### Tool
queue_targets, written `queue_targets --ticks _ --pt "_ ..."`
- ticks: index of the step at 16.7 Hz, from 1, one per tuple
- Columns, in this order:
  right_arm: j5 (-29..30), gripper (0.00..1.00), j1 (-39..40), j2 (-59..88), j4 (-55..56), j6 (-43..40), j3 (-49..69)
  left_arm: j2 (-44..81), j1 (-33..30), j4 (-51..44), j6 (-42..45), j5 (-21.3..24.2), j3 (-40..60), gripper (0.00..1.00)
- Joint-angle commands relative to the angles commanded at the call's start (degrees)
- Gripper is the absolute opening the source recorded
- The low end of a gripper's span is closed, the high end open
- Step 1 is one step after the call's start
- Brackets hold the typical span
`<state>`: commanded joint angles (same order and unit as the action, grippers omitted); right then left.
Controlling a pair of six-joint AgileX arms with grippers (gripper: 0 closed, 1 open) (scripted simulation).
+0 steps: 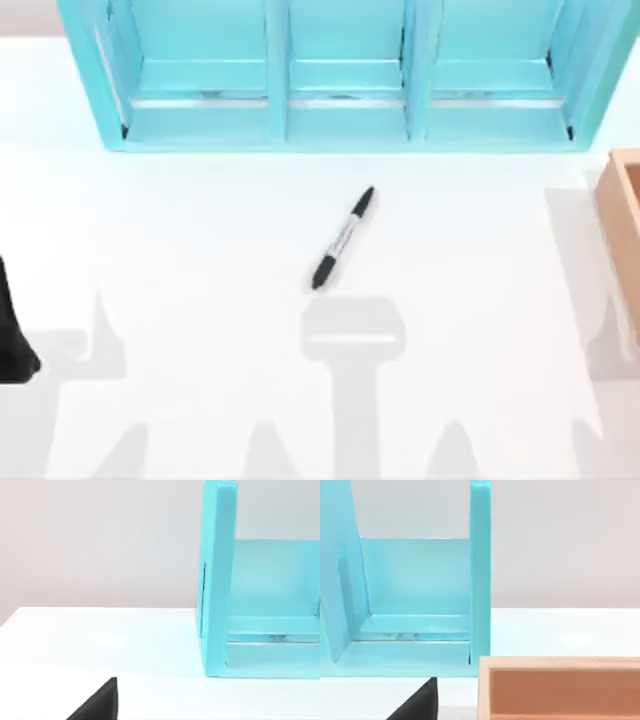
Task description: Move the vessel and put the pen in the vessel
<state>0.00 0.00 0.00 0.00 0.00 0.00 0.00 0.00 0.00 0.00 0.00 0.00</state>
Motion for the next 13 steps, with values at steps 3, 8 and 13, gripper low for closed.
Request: queue_targets --ticks 3,8,13 --pt "0.04 1.0 -0.22 0.46 -0.48 -0.19 0.49 0.0 0.0 0.0 0.0 0.0 0.0 1.0" --pt "0.23 1.0 -3.44 11.48 -9.73 -3.23 11.39 0.0 0.0 0.0 0.0 0.0 0.0 1.0" --pt "0.72 1.0 -7.62 33.51 -24.69 -7.21 29.34 0.0 0.0 0.0 0.0 0.0 0.0 1.0"
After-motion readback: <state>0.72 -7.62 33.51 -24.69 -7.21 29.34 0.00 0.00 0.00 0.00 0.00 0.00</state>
